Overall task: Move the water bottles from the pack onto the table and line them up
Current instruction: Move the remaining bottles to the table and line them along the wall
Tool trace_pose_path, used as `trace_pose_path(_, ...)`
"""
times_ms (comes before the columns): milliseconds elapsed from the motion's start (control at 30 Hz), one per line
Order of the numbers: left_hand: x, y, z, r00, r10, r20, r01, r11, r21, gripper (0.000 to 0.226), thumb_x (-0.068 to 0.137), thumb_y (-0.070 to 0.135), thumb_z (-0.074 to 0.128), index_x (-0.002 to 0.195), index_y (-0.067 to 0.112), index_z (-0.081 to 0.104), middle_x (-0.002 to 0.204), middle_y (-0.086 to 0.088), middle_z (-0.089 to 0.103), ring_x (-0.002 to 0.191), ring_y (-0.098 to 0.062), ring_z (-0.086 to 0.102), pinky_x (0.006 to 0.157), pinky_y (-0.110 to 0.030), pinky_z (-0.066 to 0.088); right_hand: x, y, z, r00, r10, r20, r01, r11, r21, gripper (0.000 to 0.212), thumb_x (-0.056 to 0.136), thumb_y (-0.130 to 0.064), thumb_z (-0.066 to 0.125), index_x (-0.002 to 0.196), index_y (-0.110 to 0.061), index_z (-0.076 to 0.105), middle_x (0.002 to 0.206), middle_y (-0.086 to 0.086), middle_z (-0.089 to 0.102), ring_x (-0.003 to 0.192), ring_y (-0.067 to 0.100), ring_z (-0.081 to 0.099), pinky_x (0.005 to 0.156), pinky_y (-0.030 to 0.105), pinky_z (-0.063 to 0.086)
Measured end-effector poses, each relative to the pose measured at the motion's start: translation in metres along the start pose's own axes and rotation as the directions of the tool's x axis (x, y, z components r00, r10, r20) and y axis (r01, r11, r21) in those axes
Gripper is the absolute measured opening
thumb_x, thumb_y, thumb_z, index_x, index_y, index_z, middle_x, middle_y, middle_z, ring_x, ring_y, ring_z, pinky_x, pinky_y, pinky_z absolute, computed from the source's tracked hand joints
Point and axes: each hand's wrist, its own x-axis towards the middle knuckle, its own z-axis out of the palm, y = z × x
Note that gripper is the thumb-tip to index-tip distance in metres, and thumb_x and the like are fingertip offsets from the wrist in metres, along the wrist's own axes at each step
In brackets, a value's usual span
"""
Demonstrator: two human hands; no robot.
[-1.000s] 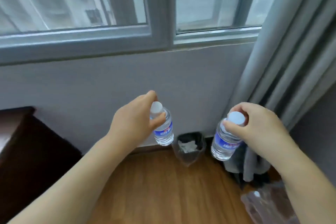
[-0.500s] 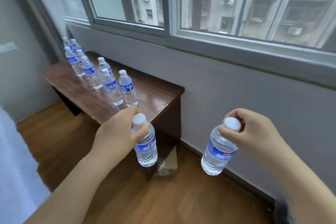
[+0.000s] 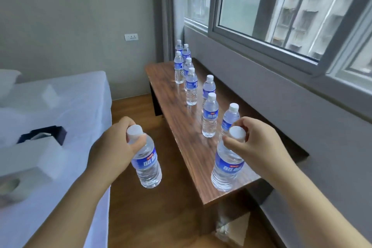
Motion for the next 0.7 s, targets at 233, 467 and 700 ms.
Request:
trace_pose_path(233,0.119,-0.08,0.013,0.999,-0.044,0.025,0.044,0.999,0.021,0.027,0.084,0.043,0.064,0.097,0.027,0.047,0.086,0.005,0.059,0.076,-0.016,0.058,0.06,-0.022,0.042,0.116,-0.044,0.097,0.998,-0.001,0.057,0.0,1.0,0.022,0.015,0.077,-0.028,0.071,0.079,-0.017,0.06,0.07,-0.006,0.06,0.063,0.005,0.054,0.053,0.02,0.037)
trace_pose_path(467,0.275,-0.151,0.014,0.99,0.063,0.125,-0.062,0.998,-0.01,0.024,0.082,0.041,0.065,0.093,0.029,0.047,0.08,0.009,0.057,0.07,-0.013,0.059,0.054,-0.018,0.046,0.235,-0.096,0.185,0.992,0.124,-0.024,-0.124,0.992,0.018,0.021,0.076,-0.028,0.071,0.072,-0.012,0.058,0.066,0.002,0.06,0.058,0.011,0.051,0.052,0.026,0.039)
trace_pose_path(700,0.422,-0.182,0.036,0.986,0.119,0.121,-0.116,0.993,-0.03,0.025,0.083,0.038,0.066,0.095,0.027,0.047,0.088,0.007,0.057,0.079,-0.017,0.058,0.056,-0.021,0.044,0.357,-0.126,0.247,0.981,0.16,-0.107,-0.162,0.987,-0.01,0.024,0.076,-0.029,0.069,0.078,-0.008,0.059,0.071,0.007,0.061,0.07,0.024,0.057,0.06,0.04,0.047)
